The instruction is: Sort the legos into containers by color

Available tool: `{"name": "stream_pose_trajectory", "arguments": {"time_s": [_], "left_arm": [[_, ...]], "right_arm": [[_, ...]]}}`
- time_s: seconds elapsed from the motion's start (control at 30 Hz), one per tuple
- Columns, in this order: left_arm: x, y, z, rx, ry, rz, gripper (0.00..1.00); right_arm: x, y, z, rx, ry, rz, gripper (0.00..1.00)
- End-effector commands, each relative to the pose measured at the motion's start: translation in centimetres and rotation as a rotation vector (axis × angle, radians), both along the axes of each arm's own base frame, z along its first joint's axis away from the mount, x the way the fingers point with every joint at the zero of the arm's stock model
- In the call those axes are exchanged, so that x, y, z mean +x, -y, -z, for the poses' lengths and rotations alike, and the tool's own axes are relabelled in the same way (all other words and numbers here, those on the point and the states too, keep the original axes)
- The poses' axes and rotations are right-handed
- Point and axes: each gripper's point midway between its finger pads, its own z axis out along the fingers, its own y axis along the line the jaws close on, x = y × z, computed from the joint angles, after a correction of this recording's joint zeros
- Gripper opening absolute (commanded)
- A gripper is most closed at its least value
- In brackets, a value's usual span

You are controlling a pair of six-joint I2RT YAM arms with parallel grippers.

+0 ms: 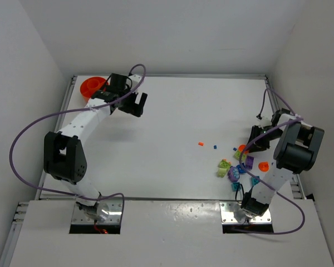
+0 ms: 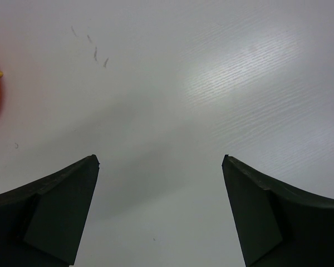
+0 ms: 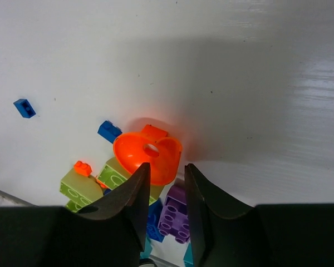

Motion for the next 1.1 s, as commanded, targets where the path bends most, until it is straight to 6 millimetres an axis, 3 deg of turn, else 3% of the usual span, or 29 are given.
{"name": "stream_pose_trajectory", "arguments": {"time_s": [0.0,0.23,0.33,0.43,0.47,0.53,0.6,0.63,0.67,0.73,0.77,0.87,0.9,0.97,1.03,1.07], "left_arm": [[1.2,0.1,-1.8,-0.018,0.053,-0.022,1.0],[1.2,0.3,-1.4,-0.028,0.04,-0.022,1.0],[0.6,0.9,-2.4,-0.084,0.045,0.021,1.0],[-0.3,1.5,-4.4,-0.18,0.094,0.089,1.0],[-1.1,2.7,-5.3,-0.234,0.095,0.151,1.0],[-2.3,5.0,-5.7,-0.269,0.093,0.239,1.0],[-3.5,7.4,-6.2,-0.335,0.066,0.323,1.0],[-4.3,9.6,-6.7,-0.396,0.033,0.379,0.98],[-4.6,10.7,-6.7,-0.428,0.007,0.404,0.98],[-5.6,13.6,-7.9,-0.51,-0.044,0.465,0.94],[-5.4,14.6,-7.4,-0.533,-0.073,0.473,0.94],[-5.3,17.5,-9.1,-0.598,-0.065,0.51,0.93],[-5.0,18.5,-8.5,-0.605,-0.083,0.512,0.93],[-5.1,20.9,-9.7,-0.644,-0.084,0.552,0.9],[-5.7,23.1,-9.0,-0.651,-0.118,0.594,0.87],[-5.6,23.9,-9.9,-0.657,-0.094,0.615,0.86]], "right_arm": [[1.0,0.3,-0.2,-0.001,0.039,0.004,0.3],[1.4,0.6,-0.6,-0.013,0.061,-0.007,0.01],[2.9,0.4,-3.9,0.014,0.142,-0.057,0.0],[6.0,-0.9,-8.5,0.021,0.301,-0.135,0.0],[7.4,-1.2,-11.0,0.014,0.376,-0.143,0.0],[9.4,-2.6,-13.5,0.01,0.44,-0.169,0.0],[10.8,-5.3,-15.2,0.043,0.494,-0.198,0.0],[11.3,-7.5,-16.3,0.071,0.512,-0.221,0.0],[11.5,-7.5,-16.4,0.072,0.518,-0.211,0.0],[11.6,-10.9,-17.5,0.101,0.544,-0.284,0.0],[11.6,-12.5,-17.8,0.11,0.552,-0.325,0.0],[11.4,-15.0,-18.3,0.174,0.556,-0.367,0.0],[11.0,-16.6,-18.3,0.225,0.545,-0.395,0.0],[11.2,-18.0,-19.0,0.281,0.563,-0.417,0.0],[11.3,-20.0,-20.3,0.332,0.584,-0.463,0.0],[11.6,-20.5,-20.6,0.336,0.586,-0.468,0.0]]}}
